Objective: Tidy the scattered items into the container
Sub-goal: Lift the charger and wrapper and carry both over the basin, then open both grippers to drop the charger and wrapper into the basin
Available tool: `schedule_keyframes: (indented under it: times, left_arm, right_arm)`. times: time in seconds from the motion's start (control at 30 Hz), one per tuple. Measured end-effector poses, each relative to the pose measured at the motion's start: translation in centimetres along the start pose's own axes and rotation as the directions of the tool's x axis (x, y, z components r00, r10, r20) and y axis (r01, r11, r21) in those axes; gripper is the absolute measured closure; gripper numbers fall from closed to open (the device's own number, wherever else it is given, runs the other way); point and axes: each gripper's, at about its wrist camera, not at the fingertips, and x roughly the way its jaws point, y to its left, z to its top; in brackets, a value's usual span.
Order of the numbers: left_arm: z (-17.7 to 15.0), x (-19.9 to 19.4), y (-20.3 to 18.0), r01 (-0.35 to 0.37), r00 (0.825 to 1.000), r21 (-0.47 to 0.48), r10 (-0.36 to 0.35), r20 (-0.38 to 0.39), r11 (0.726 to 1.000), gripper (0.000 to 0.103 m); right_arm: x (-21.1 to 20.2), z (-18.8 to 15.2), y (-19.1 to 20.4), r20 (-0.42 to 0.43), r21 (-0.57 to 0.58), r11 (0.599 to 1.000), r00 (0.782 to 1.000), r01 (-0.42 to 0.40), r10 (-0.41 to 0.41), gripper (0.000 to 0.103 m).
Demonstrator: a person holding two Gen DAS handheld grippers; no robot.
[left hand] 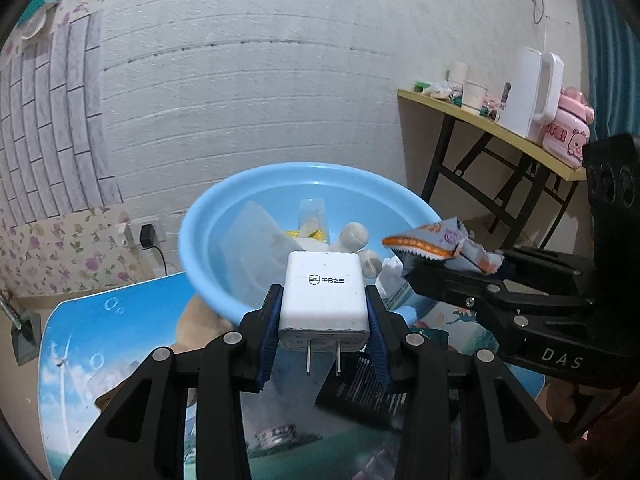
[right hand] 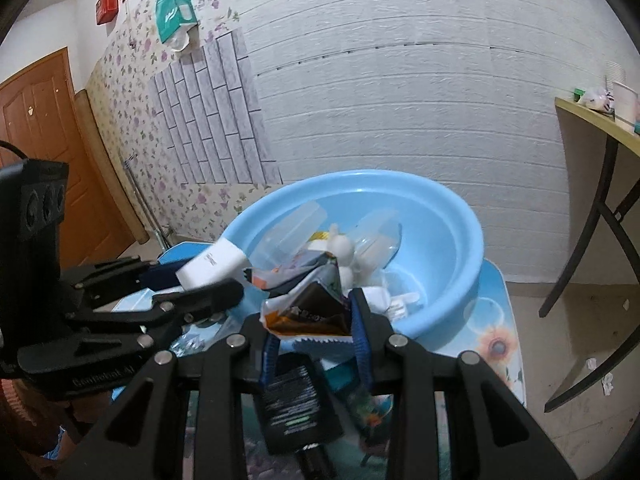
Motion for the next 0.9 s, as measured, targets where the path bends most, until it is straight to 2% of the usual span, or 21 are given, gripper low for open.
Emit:
schedule_keyframes:
  times: [0.17,0.37,0.53,0.73,0.9]
  left_arm:
    - [0.3,1.5,-0.6,-0.004,1.000,0.030,0.004,-0.014,1.000,0.065]
    - [0.7,2.6,-0.5,0.001,0.999,0.029,0.000,-0.042,1.000,0.065]
    - [0.6,2.4,-0.3,-0.001,0.999,0.016,0.002,-0.042,1.000,0.065]
    - [0.5,1.4,-0.1,-0.022,1.000,0.009,0.022,-0.022,1.000,0.061]
    - [-0.3,0.0,-0.2,-0.029,0.999,0.016,0.029,-0.017,0.999,0.060]
  right_arm:
    - [1.2,0.3,-0.9,-0.009,0.004,1.000,1.000,0.011,-0.011,0.072]
    - [2.8,0.3,-1.3,-0.048,0.011,1.000,0.999,0.015,-0.014,0.070]
    - [2.8,0.3,-1.1,-0.048,-0.004,1.000,0.999,0.018,-0.018,0.069]
    - [1.9,0.0,-0.6,-0.043,0.004,1.000,0.999,0.021,-0.021,0.053]
    - [0.9,-0.6,0.0,-0.043,-0.017,0.999,0.999,0.031,-0.032,0.053]
